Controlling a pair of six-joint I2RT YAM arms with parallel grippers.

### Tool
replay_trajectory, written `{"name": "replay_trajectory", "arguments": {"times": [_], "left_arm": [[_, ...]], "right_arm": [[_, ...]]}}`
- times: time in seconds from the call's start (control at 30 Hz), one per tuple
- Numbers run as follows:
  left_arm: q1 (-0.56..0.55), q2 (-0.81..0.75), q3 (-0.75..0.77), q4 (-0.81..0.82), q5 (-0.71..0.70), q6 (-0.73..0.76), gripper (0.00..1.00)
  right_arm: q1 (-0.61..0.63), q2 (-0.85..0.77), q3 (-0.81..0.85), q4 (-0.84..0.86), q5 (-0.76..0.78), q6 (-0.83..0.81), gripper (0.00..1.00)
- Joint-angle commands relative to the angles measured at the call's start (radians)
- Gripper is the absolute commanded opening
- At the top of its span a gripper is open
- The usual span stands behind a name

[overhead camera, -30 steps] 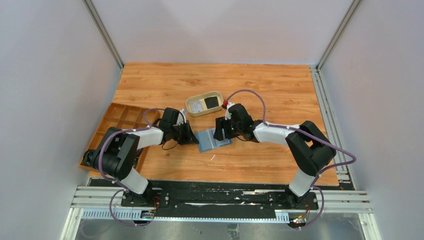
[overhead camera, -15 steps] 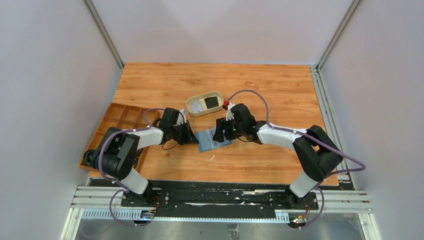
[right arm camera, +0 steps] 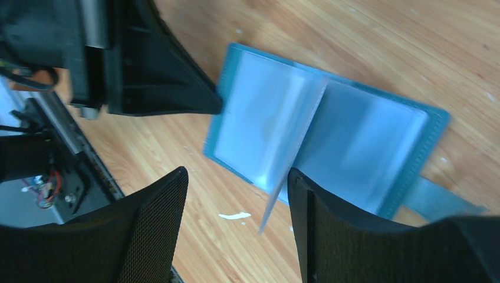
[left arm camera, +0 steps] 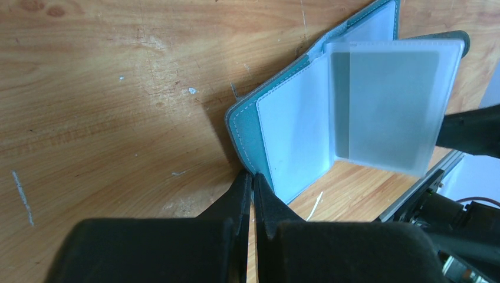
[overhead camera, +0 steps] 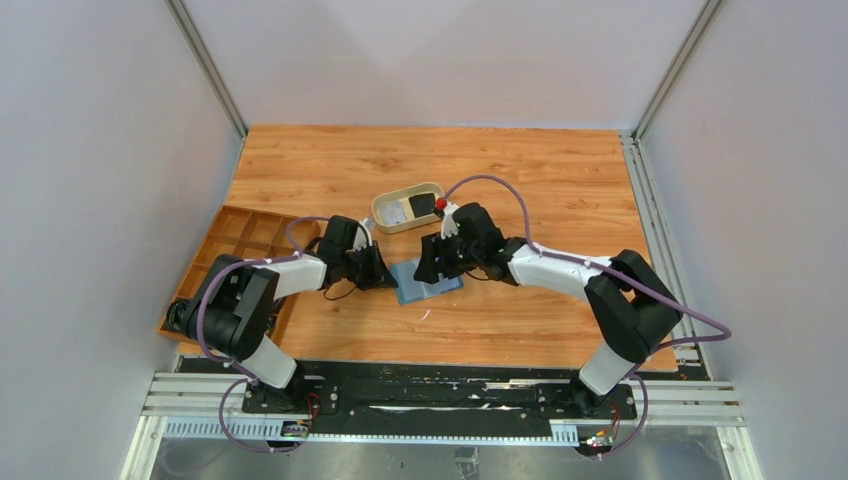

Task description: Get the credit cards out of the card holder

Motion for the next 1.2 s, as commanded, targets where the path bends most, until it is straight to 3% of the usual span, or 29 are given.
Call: {"name": "replay_trajectory", "arguments": {"times": [0.0,0.1,0.27,0.47,0.87,1.17], "left_arm": [[0.006,0.044,-0.059,-0.143,-0.167,0.068,0.00],[0.006,0.043,-0.060,-0.144,-0.168,0.068,0.00],[0.006,0.040,-0.062,-0.147,-0.169,0.070,0.00],[0.006,0.045,-0.063,-0.145,-0.168,0.068,0.00],[0.006,0.050,-0.055,-0.151,-0.171,0.071,0.00],[0.006,0.054,-0.051,-0.154,-0.171,0.073,0.00]], "right_arm": [[0.030,0.034,0.067,0.022,-0.138,0.017,0.66],[0.026,0.063,0.088,0.023,-0.211,0.012,0.66],[-0.010,0.124,0.082,-0.016,-0.151,0.028,0.67],[-0.017,0.217,0.095,0.035,-0.181,0.071,0.67],[-0.042,0.227,0.041,0.081,-0.091,0.101,0.66],[-0.052,0.294,-0.026,0.377,-0.354,0.234,0.66]]}}
